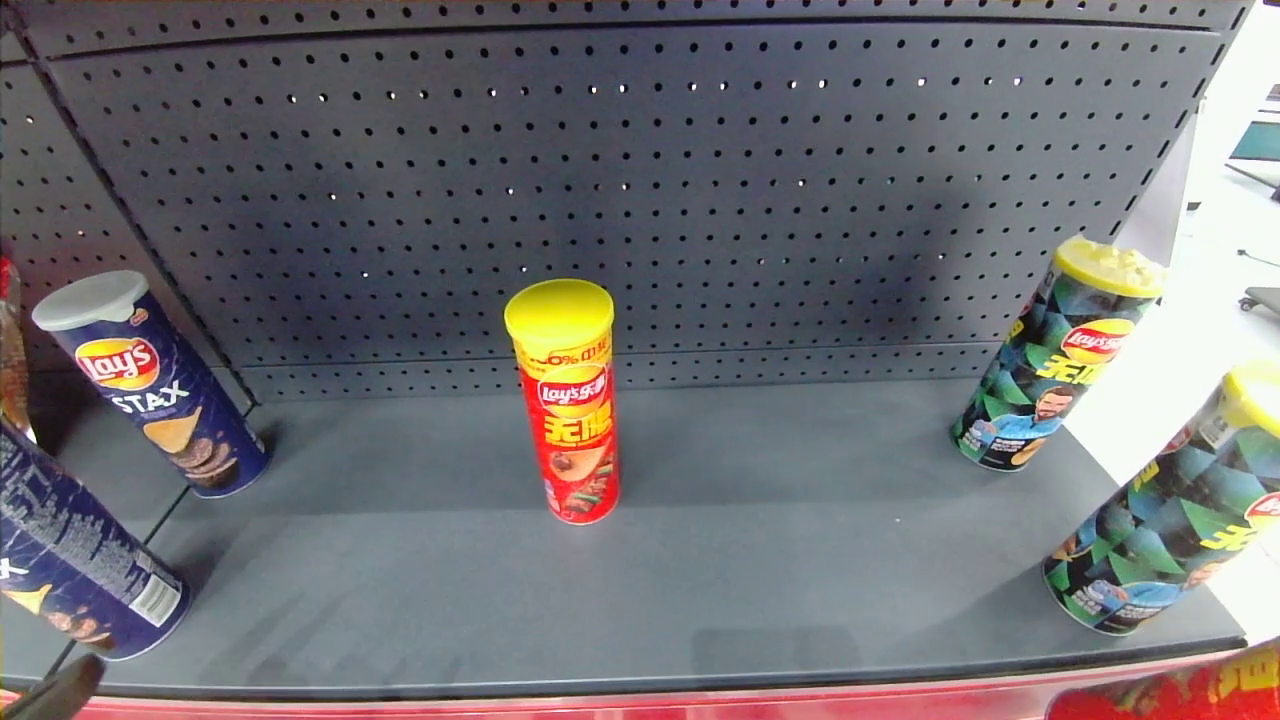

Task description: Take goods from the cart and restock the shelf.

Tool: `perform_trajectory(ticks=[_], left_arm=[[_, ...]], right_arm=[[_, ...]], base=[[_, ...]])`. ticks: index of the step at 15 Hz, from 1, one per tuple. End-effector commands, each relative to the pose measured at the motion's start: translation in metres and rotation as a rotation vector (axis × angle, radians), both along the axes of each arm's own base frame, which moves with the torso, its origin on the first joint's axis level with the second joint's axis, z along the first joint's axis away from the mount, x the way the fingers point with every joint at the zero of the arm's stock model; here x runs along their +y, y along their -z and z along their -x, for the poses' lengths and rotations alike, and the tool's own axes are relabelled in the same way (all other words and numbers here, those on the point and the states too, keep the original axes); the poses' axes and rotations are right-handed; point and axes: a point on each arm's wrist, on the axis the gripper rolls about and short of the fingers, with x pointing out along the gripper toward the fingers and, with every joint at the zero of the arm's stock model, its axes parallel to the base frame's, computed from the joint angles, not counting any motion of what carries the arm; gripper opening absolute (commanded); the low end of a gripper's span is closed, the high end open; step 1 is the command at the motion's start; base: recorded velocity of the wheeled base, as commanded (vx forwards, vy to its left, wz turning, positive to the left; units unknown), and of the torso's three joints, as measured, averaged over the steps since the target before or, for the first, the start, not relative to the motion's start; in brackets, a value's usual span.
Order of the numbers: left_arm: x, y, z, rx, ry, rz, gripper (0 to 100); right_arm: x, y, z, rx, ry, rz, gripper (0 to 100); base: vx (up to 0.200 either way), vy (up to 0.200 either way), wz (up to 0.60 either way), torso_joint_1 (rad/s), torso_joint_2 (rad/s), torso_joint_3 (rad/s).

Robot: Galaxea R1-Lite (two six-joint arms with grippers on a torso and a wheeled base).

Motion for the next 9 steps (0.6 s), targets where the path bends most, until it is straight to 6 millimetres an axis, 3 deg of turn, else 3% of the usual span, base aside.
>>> perform_trajectory(ticks=[1, 6, 9], left_arm=[[-0.023, -0.011, -0.077, 0.162, 0.236, -0.062, 100], [-0.060, -0.014, -0.137, 0.209, 0.364, -0.081, 100], [-0.070, -0.011, -0.164, 0.197, 0.374, -0.100, 100]], right_arm=[[0.004, 0.002, -0.007, 0.040, -0.002, 0.022, 0], [0.004, 0.000, -0.006, 0.032, 0.003, 0.014, 0], [0.004, 0.000, -0.007, 0.033, 0.004, 0.013, 0]], base=[[0.000, 0.000, 0.00, 0.000, 0.00, 0.000], [0.000, 0.000, 0.00, 0.000, 0.00, 0.000], [0.000, 0.000, 0.00, 0.000, 0.00, 0.000]])
